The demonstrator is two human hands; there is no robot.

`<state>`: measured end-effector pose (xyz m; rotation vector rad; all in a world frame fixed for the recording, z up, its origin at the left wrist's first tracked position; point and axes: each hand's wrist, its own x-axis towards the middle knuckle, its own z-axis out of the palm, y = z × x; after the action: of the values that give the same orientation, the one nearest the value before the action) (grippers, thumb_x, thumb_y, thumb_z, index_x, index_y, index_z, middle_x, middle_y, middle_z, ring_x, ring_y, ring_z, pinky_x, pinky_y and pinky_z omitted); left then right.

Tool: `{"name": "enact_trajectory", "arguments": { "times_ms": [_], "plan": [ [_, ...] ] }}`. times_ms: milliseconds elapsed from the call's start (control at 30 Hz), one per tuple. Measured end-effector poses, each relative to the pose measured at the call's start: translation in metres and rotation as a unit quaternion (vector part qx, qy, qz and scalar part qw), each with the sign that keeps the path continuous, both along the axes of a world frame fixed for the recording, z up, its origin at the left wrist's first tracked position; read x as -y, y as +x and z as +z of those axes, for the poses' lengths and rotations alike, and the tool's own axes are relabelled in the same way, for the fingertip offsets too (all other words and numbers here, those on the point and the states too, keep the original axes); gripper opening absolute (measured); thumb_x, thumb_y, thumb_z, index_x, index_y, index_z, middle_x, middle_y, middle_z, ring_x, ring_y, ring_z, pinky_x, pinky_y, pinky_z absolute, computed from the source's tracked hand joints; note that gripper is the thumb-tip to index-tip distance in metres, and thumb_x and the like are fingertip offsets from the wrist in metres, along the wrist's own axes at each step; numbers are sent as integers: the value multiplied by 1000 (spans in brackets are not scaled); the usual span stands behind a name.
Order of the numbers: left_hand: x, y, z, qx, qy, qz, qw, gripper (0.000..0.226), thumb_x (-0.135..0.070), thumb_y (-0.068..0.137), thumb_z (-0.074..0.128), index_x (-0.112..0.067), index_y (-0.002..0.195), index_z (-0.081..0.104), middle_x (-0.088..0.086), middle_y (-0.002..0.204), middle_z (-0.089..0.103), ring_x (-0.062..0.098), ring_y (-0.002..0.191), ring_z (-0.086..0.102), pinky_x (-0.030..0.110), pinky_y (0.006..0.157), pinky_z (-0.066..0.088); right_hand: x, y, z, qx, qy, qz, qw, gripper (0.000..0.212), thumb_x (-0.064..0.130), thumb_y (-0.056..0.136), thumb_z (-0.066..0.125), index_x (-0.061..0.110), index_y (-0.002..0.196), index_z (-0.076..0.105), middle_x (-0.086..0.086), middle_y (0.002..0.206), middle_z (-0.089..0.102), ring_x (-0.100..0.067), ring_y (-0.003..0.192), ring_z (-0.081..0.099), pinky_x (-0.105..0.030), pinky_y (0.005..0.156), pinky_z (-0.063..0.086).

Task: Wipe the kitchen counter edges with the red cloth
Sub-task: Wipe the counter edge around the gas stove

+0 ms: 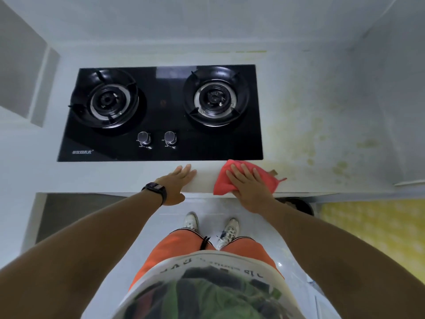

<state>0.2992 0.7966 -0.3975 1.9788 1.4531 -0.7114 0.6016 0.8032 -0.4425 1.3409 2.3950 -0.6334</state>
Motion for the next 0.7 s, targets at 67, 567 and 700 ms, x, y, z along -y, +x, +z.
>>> {"name": "enact_trajectory", "arguments": {
  "times_ms": [67, 567, 700],
  "plan": [
    [-2, -6, -2, 18, -2, 1, 1000, 97, -14, 93, 54, -36, 162, -12, -13, 167, -24, 14, 157, -12, 36, 109, 43, -4, -26, 2, -5, -4, 4, 1000, 71, 59, 98, -4, 31, 163, -10, 7, 172, -16, -25, 159, -15, -54, 128, -3],
    [4, 1, -7, 15, 115, 9, 993, 72, -24, 100, 46, -23, 162, 8, -6, 169, 17, 19, 152, 27, 44, 94, 56, -4, -115, 36, 27, -31, -38, 998, 81, 16, 103, 48, 24, 165, -2, 8, 173, -8, -20, 160, -6, -43, 130, 8],
    [4, 13, -6, 15, 144, 19, 989, 64, -25, 99, 48, -21, 158, 22, -3, 161, 32, 20, 141, 39, 42, 80, 57, 15, -116, 21, -21, -44, -71, 996, 68, 34, 108, 34, 20, 166, 0, 1, 174, -5, -25, 160, -6, -50, 130, 11]
  ]
}}
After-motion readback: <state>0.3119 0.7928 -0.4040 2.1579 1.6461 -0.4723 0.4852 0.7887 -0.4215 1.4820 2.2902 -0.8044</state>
